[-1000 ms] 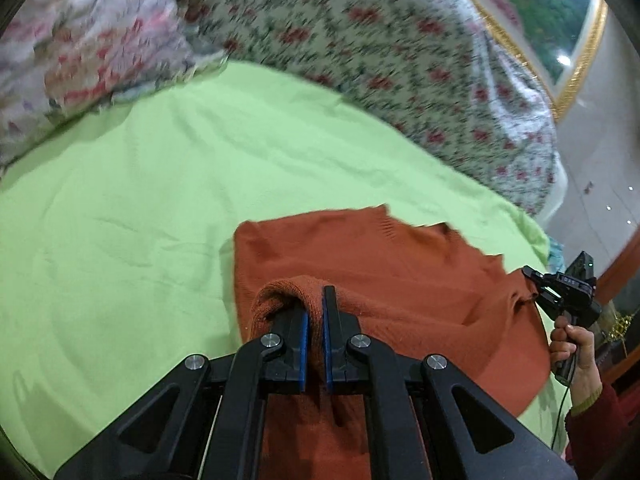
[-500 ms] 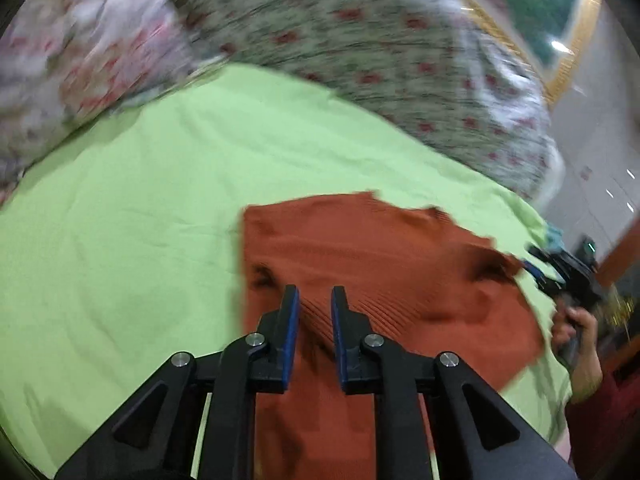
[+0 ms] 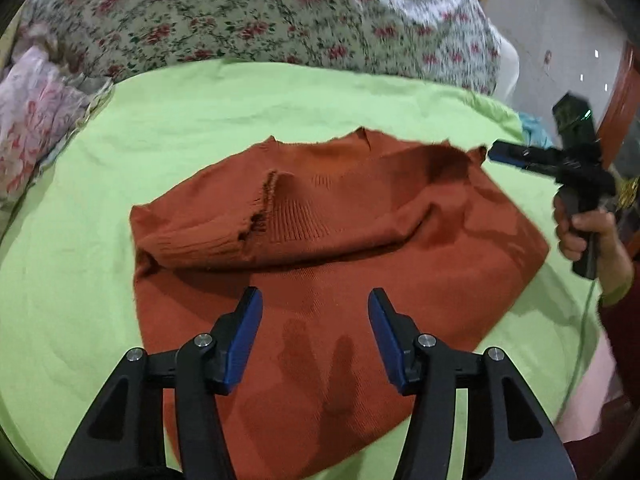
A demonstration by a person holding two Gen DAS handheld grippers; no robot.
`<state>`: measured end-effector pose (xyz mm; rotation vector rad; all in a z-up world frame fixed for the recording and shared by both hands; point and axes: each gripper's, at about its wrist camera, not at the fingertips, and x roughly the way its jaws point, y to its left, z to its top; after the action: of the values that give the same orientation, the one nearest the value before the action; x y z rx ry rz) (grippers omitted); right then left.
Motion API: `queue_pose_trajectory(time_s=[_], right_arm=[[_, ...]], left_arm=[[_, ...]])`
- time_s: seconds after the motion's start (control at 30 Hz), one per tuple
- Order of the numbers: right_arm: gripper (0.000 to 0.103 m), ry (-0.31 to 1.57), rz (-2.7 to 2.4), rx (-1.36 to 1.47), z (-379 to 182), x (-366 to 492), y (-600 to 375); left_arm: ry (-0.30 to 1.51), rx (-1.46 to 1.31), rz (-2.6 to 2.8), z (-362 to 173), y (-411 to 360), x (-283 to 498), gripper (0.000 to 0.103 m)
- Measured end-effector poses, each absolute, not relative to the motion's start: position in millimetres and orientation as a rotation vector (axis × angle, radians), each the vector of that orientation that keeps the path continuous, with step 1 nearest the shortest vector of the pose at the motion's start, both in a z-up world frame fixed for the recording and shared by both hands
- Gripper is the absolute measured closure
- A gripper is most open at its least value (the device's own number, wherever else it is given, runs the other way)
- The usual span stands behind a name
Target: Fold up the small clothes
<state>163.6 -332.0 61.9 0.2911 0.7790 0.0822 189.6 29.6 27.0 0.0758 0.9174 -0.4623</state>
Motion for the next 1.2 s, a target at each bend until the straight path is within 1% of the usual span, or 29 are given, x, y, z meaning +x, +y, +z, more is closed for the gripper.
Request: queue_pose_trajectory(time_s=[0.07, 0.13, 0.2, 0.23, 0.27, 0.37, 0.43, 0.63, 0.67, 0.7, 0.73, 0.77, 0.8, 0.87, 1.0, 1.1, 1.2], right_arm=[[0.035, 0.779, 0.132, 0.256, 60.6, 162.8, -322.3], [0.035, 0.791, 0.066, 0.133, 58.4, 166.0, -310.9], [0.035, 0.805, 0.039, 0.071, 56.6, 171.8, -310.8], [0.034, 0.812, 0.037, 0.06, 56.6, 174.3, -315.2], [0.03, 0.819, 0.027, 0.044, 57.2, 176.3, -319.2], [0.022, 0.826, 0.004, -0.07, 59.8, 180.4, -325.7], [0.022, 0.836, -0.018, -0.138, 59.1, 187.4, -330.3], [0.022, 0.894, 0.059, -0.1, 48.0, 218.3, -340.1], [0.022, 0.897, 0.067, -0.097, 46.1, 221.4, -338.5], [0.026, 0.903, 0.08, -0.092, 43.8, 224.4, -337.0], [0.044, 0.911, 0.093, -0.09, 41.0, 227.2, -334.7], [0.075, 0.931, 0.097, -0.089, 37.4, 229.7, -332.4], [0.099, 0.952, 0.105, -0.078, 33.7, 232.0, -331.0], [0.099, 0.94, 0.093, -0.06, 33.1, 230.4, -329.8], [0.099, 0.785, 0.027, 0.07, 54.4, 215.5, -350.4], [0.1, 0.706, -0.099, 0.169, 58.2, 213.7, -375.0], [0.1, 0.743, -0.153, 0.26, 38.7, 225.5, -384.8]], left_arm=[[0.914, 0.104, -0.416, 24.0, 26.6, 196.6, 0.048], [0.915, 0.084, -0.409, 26.6, 32.4, 206.1, 0.048], [0.881, 0.085, -0.382, 35.9, 46.0, 212.8, 0.043], [0.87, 0.095, -0.358, 39.8, 51.6, 216.1, 0.037], [0.864, 0.105, -0.34, 41.8, 55.8, 219.2, 0.033], [0.852, 0.155, -0.31, 45.5, 66.8, 232.9, 0.03], [0.851, 0.165, -0.32, 44.4, 70.2, 243.6, 0.027], [0.896, 0.191, -0.362, 26.2, 67.0, 287.2, 0.028], [0.911, 0.203, -0.392, 21.3, 61.8, 292.3, 0.034], [0.924, 0.217, -0.405, 16.8, 58.1, 295.6, 0.046], [0.935, 0.231, -0.405, 13.3, 55.0, 297.5, 0.086], [0.957, 0.25, -0.403, 7.0, 51.5, 299.1, 0.096], [0.941, 0.263, -0.383, 6.2, 50.1, 297.1, 0.096], [0.885, 0.275, -0.33, 9.0, 53.8, 292.1, 0.097], [0.826, 0.148, -0.184, 21.0, 82.5, 303.1, 0.098], [0.843, 0.109, -0.106, 15.0, 87.2, 321.9, 0.098], [0.893, 0.153, -0.061, -4.5, 75.1, 339.0, 0.097]])
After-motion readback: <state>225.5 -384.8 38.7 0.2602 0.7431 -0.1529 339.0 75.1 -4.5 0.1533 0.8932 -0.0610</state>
